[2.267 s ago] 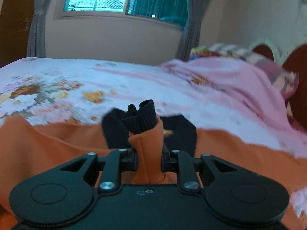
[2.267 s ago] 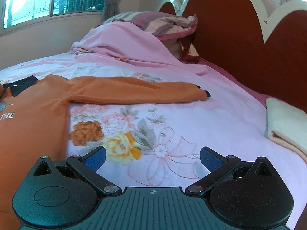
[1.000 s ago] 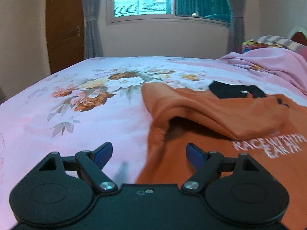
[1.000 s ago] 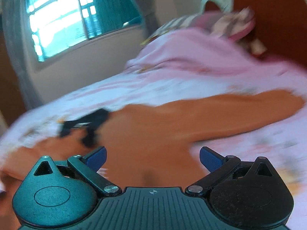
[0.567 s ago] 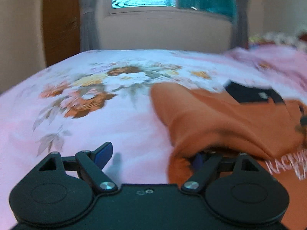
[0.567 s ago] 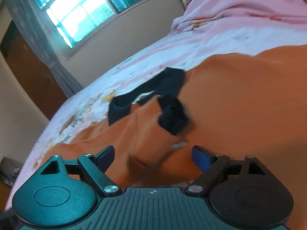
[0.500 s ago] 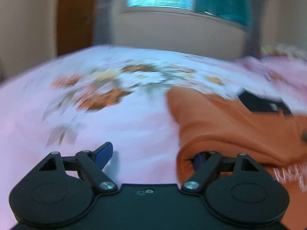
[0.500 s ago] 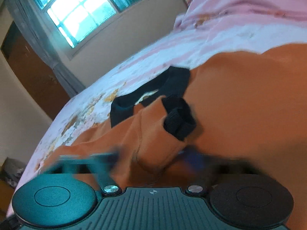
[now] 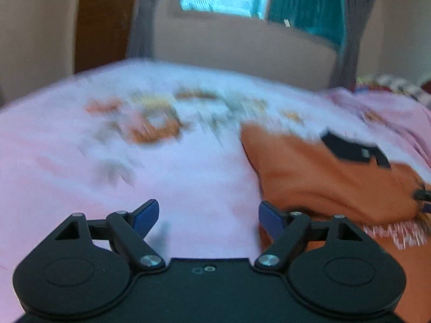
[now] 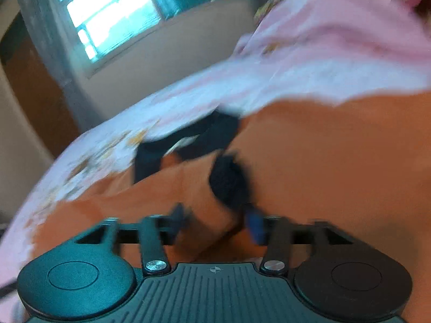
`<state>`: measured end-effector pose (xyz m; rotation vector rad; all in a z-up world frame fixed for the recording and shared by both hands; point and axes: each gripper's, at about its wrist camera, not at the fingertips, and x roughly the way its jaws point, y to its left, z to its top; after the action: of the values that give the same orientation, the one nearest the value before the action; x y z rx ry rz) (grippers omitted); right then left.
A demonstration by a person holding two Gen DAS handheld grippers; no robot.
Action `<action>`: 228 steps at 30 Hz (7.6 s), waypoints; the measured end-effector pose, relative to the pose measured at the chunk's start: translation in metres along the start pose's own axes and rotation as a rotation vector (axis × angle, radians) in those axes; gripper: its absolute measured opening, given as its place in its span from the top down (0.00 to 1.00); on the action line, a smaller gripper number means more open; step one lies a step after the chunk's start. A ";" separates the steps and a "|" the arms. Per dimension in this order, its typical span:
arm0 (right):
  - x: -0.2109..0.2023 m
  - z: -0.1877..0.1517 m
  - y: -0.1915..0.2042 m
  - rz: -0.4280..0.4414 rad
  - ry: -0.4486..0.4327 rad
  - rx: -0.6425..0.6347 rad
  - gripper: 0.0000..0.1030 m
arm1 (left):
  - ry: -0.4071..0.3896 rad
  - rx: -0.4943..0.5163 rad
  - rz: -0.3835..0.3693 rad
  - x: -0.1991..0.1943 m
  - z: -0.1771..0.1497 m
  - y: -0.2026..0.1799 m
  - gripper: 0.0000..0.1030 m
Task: Fold small clothes
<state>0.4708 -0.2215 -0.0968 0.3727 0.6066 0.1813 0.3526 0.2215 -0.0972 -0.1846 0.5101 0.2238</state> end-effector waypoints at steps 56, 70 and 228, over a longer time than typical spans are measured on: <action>0.022 0.005 0.038 -0.057 -0.071 -0.389 0.03 | 0.042 0.128 0.028 0.099 0.041 -0.055 0.20; 0.027 -0.013 0.035 -0.029 -0.003 -0.425 0.04 | 0.056 0.339 0.094 0.090 0.008 -0.072 0.14; -0.099 0.031 -0.104 -0.040 -0.116 -0.335 0.39 | 0.207 -0.008 -0.376 0.088 0.005 -0.171 0.12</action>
<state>0.4149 -0.3530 -0.0632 0.0466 0.4588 0.2179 0.4732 0.0735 -0.1172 -0.3087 0.6694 -0.1618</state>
